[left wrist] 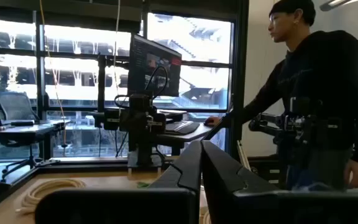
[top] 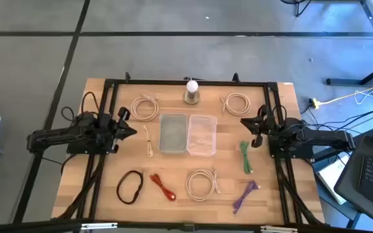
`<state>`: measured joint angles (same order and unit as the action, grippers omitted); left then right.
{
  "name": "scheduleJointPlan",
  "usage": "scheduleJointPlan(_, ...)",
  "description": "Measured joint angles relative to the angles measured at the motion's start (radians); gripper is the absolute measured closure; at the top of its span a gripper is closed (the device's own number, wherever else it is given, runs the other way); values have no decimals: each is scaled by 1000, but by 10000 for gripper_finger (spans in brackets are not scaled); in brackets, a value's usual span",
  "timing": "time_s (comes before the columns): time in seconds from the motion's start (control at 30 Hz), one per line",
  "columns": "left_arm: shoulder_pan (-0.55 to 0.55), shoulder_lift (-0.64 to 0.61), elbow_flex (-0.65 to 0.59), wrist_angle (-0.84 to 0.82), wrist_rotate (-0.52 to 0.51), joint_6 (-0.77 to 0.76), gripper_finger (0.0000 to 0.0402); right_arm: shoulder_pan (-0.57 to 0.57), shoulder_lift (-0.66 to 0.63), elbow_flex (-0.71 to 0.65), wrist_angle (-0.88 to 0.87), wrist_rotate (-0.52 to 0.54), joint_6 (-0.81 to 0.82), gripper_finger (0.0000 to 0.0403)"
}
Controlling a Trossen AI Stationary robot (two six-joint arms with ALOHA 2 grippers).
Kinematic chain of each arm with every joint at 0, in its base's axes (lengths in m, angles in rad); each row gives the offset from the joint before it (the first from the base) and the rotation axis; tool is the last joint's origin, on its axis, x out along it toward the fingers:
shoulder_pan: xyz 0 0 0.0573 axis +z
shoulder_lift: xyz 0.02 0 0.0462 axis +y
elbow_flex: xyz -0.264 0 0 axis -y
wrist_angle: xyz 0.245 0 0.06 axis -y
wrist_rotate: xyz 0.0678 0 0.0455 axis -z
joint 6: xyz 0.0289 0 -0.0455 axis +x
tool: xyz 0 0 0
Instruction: Pick and place USB-C Cables
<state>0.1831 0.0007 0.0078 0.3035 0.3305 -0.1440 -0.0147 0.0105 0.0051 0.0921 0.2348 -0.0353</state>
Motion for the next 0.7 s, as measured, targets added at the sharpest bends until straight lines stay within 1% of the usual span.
scheduleJointPlan(0.7, 0, 0, 0, 0, 0, 0, 395, 0, 0, 0, 0, 0, 0, 358)
